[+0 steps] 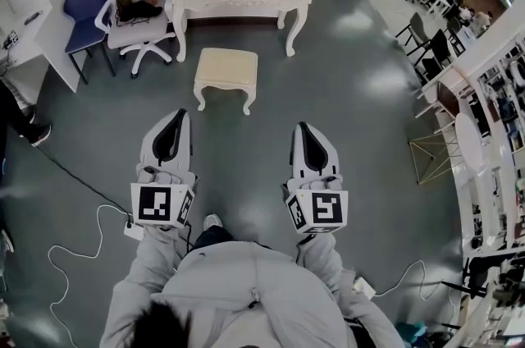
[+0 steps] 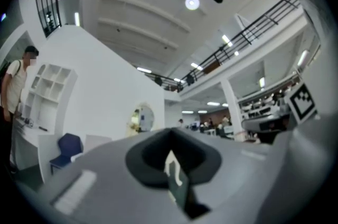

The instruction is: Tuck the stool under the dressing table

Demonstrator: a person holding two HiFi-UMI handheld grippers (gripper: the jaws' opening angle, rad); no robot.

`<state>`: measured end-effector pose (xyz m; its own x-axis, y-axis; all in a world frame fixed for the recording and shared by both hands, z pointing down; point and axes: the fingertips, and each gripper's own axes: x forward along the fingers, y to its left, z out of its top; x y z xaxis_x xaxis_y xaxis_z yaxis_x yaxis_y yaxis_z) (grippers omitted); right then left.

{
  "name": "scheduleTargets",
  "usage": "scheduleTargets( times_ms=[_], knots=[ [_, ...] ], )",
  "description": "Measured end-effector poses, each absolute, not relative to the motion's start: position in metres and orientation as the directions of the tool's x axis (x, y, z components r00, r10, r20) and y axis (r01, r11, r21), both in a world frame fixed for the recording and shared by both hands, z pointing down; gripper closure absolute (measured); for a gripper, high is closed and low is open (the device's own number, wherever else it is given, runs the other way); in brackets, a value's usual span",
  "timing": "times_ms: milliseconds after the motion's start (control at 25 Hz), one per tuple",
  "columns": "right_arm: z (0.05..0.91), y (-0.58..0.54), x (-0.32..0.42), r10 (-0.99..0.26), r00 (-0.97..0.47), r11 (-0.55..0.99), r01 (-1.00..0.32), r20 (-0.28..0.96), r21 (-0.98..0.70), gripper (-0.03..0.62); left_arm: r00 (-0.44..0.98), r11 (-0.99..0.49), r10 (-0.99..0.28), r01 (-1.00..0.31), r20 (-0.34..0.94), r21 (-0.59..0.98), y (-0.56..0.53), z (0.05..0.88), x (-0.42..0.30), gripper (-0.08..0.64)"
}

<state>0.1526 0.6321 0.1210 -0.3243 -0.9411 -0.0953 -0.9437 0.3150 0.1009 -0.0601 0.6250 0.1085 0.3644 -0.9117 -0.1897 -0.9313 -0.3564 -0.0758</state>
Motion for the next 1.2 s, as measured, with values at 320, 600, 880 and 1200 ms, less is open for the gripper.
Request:
scheduleTargets(
  times_ms=[320, 600, 880, 1200],
  knots=[
    [0.121, 0.586, 0.117, -0.939, -0.321, 0.311, -0.946, -0.126, 0.091, 0.592, 0.373, -0.362, -0.908, -0.928, -0.191, -0.088, 0.577, 0.113, -0.098, 0.551],
    [0.128, 0.563, 0.090, -0.940, -0.321, 0.313, -0.946, -0.112, 0.086, 0.592, 0.361, -0.352, -0.915, -0.933, -0.183, -0.081, 0.551, 0.119, -0.126, 0.551],
    [0.143, 0.529, 0.091, -0.950, -0.306, 0.301, -0.950, -0.061, 0.084, 0.592, 0.374, -0.369, -0.915, -0.927, -0.150, -0.059, 0.516, 0.135, -0.127, 0.551],
    [0.146, 0.452, 0.100, -0.941, -0.325, 0.319, -0.945, -0.090, 0.071, 0.592, 0.342, -0.333, -0.929, -0.939, -0.144, -0.080, 0.451, 0.142, -0.124, 0.551]
  ],
)
